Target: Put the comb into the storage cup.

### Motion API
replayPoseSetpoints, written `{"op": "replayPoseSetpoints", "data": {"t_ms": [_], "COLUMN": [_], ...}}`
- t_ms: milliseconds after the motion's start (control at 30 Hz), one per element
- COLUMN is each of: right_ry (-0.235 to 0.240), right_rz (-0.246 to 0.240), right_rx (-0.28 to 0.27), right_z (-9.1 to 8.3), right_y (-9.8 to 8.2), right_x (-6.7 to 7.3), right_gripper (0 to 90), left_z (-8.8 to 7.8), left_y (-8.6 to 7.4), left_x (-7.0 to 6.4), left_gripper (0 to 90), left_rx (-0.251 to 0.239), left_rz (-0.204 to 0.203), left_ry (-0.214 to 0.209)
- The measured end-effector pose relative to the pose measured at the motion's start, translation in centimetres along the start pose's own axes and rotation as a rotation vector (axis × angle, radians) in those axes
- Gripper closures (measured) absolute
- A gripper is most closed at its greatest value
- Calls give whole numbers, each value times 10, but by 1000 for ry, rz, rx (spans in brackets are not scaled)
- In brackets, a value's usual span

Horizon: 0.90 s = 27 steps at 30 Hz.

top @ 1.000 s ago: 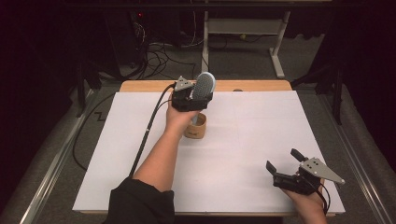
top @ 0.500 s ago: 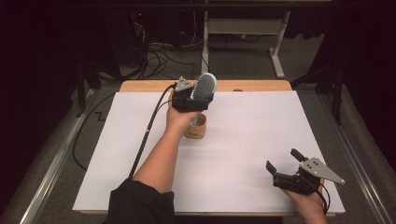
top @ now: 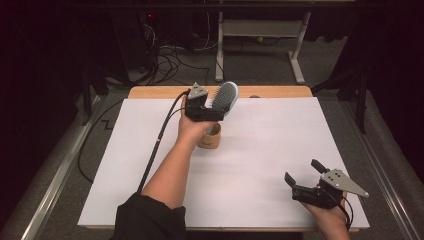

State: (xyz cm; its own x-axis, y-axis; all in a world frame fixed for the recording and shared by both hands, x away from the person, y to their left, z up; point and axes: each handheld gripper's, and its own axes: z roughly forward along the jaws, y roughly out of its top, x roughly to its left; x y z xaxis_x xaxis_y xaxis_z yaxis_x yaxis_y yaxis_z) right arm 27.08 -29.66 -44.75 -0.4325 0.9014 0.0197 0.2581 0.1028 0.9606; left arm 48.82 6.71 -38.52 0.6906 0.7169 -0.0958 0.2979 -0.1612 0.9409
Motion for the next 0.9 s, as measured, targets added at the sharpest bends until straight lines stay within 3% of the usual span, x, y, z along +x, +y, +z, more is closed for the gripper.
{"op": "replayPoseSetpoints", "data": {"t_ms": [367,900], "right_ry": [-1,-1], "right_rz": [-1,-4], "right_rx": [1,3], "right_z": [0,2], "right_y": [0,0], "right_x": [1,2], "right_gripper": [9,9], "left_z": [-5,-12], "left_y": [0,-6], "left_x": [-3,-2], "left_gripper": [5,24], "left_rx": [-1,-26], "left_rz": [5,-22], "left_ry": [-16,-22]}}
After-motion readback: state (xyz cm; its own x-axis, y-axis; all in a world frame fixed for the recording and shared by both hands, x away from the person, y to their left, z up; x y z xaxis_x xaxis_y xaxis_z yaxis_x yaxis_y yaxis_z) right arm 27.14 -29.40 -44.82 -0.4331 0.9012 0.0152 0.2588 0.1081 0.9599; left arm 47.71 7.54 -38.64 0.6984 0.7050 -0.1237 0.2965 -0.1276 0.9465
